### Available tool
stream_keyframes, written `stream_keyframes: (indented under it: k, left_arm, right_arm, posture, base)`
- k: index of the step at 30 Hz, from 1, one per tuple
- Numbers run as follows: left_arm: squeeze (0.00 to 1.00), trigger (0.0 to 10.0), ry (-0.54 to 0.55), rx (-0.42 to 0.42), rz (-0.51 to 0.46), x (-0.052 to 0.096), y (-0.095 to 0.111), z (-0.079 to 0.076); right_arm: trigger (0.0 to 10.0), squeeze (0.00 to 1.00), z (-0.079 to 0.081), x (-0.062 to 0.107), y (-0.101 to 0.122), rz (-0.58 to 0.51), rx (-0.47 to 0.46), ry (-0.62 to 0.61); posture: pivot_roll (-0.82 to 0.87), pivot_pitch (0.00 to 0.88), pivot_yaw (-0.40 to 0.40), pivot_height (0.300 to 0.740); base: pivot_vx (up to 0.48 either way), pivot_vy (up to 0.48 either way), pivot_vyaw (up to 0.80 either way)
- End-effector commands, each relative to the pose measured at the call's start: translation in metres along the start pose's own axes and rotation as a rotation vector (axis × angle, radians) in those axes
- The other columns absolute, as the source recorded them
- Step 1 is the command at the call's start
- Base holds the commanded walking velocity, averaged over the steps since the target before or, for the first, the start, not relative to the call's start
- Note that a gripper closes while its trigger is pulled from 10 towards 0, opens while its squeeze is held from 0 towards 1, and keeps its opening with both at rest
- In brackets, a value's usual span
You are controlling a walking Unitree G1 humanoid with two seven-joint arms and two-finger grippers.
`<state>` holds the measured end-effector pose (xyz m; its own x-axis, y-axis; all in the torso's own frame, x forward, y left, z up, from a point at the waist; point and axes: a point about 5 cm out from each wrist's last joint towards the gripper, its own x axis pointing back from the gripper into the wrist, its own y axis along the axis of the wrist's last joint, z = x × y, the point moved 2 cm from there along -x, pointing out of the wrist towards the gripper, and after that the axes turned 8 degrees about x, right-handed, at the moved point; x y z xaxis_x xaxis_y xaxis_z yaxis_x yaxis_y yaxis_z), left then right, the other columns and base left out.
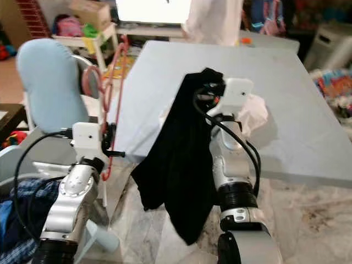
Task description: Hang hanger
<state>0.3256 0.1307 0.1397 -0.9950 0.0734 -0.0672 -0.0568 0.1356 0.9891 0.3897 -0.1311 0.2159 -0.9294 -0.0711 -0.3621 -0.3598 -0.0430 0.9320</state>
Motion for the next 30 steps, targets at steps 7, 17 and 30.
stream_keyframes:
  k: [7,17,30]
  left_arm:
    - [0.00,10.0,-0.008,0.006,-0.009,0.000,0.000,-0.009]
    - [0.00,10.0,0.070,-0.046,-0.072,-0.001,0.010,-0.002]
    - [0.00,10.0,0.058,-0.017,-0.079,-0.003,0.012,-0.002]
  right_arm:
    - [0.0,0.00,-0.009,-0.001,0.005,-0.028,0.010,-0.026]
    - [0.0,0.00,-0.006,-0.002,0.005,-0.037,0.008,-0.008]
    - [0.0,0.00,-0.006,-0.003,0.004,-0.034,0.013,-0.003]
  posture:
    - [0.07,0.060,0.004,0.740]
    - [0.07,0.060,-0.009,0.740]
    - [0.07,0.056,-0.010,0.740]
  base:
    - [0.000,0.000,-0.69]
    - [0.000,0.000,0.00]
    - [0.000,0.000,0.00]
